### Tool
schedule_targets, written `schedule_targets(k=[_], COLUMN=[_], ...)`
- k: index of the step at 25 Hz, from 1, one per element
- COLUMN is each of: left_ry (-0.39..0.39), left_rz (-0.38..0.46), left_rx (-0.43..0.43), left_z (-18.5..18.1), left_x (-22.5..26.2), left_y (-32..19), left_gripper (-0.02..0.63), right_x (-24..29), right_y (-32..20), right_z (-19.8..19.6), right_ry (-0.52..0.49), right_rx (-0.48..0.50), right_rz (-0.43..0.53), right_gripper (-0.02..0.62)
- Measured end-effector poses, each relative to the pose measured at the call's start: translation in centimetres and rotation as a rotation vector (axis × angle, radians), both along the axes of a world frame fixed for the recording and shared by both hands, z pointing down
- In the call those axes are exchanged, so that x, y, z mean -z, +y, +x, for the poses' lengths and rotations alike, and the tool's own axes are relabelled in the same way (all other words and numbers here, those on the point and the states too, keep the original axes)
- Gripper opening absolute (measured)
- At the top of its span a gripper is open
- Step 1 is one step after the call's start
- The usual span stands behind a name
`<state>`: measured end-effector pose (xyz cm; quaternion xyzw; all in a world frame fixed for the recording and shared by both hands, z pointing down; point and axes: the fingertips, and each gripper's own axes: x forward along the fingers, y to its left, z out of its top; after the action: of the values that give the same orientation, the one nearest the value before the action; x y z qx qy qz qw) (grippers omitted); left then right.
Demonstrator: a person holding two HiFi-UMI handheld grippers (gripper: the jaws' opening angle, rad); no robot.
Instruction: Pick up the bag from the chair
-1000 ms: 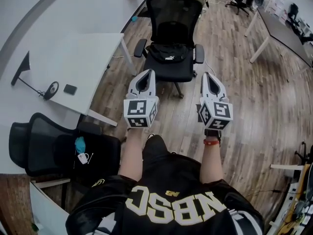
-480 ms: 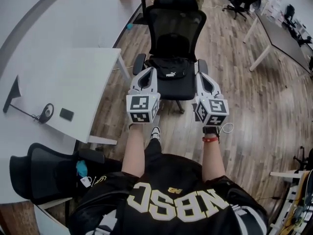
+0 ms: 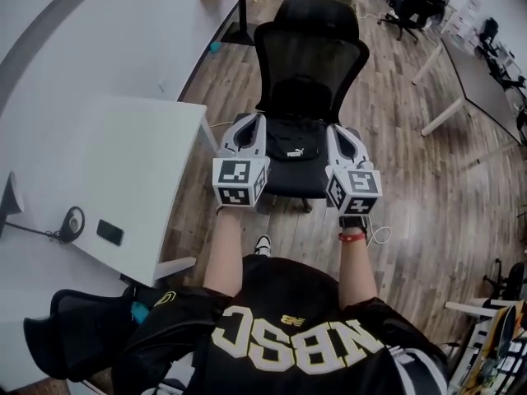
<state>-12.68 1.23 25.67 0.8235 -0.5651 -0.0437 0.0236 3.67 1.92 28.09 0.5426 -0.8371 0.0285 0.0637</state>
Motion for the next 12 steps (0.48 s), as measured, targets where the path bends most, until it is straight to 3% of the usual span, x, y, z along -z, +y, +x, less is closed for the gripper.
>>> schedule_targets(k=[8, 12], left_ry=[0.016, 0.02], left_rz=[-0.105, -0.157], left_rx=[-0.103, -0.097], left_z=[-0.2, 0.4], left_x=[-5.3, -7.7], left_y=[-7.1, -10.1], left_gripper=[0.012, 0.012], right_x=[-6.0, -8.9], right_y=[-6.1, -8.6], right_z=[-0.2, 1.3], right_ry=[-0.01, 0.003], right_rx=[-0.077, -0.101], right_rz=[-0.133, -0.192], right_gripper=[0.008, 0.008])
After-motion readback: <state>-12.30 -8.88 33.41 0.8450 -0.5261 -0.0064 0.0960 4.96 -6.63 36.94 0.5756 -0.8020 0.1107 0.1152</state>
